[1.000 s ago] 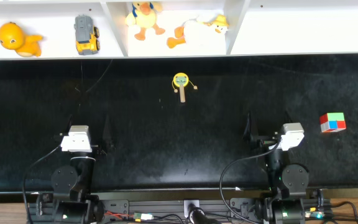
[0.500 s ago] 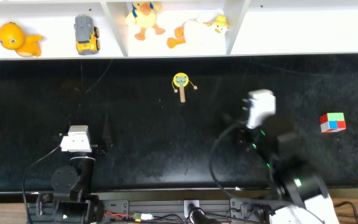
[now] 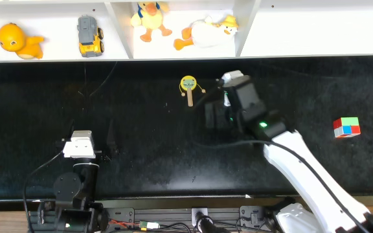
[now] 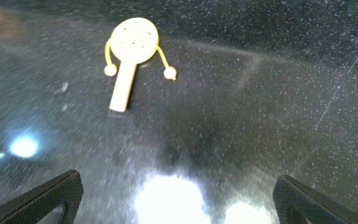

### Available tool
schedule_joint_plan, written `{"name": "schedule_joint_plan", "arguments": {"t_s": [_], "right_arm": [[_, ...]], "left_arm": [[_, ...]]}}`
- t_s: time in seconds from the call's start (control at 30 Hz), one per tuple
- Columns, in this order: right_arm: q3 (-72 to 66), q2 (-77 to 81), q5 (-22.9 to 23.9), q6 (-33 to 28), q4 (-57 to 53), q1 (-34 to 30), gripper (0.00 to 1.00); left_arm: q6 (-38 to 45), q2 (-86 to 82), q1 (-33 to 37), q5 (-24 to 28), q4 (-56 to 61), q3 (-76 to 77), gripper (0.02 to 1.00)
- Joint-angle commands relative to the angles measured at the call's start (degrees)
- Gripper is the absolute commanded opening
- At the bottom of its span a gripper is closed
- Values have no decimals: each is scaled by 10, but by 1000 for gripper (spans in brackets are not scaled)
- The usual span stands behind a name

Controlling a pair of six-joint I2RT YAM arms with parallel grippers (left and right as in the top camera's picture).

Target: Store Toys

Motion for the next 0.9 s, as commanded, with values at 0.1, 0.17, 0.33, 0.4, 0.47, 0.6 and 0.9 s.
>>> {"name": "schedule_joint_plan", "arguments": {"t_s": [0.1, 0.17, 0.33, 0.4, 0.47, 0.6, 0.9], "right_arm": [[43, 70, 143, 88, 19, 72, 998], [49, 92, 172, 125, 25, 90, 996], [66, 157, 207, 218, 25, 118, 993], [75, 184, 224, 231, 25, 123, 996], [90, 211, 245, 238, 27, 127, 996], [133, 261, 264, 237, 37, 129, 993], [218, 343, 258, 235, 36, 134, 996]], "left_arm": [[11, -7, -1, -7, -1, -1, 998], [11, -7, -1, -7, -1, -1, 998], [11, -7, -1, -7, -1, -1, 998], [11, -7, -1, -7, -1, -1, 998], [11, -7, -1, -7, -1, -1, 1000], [11, -7, -1, -7, -1, -1, 998], [11, -7, -1, -7, -1, -1, 998]]}}
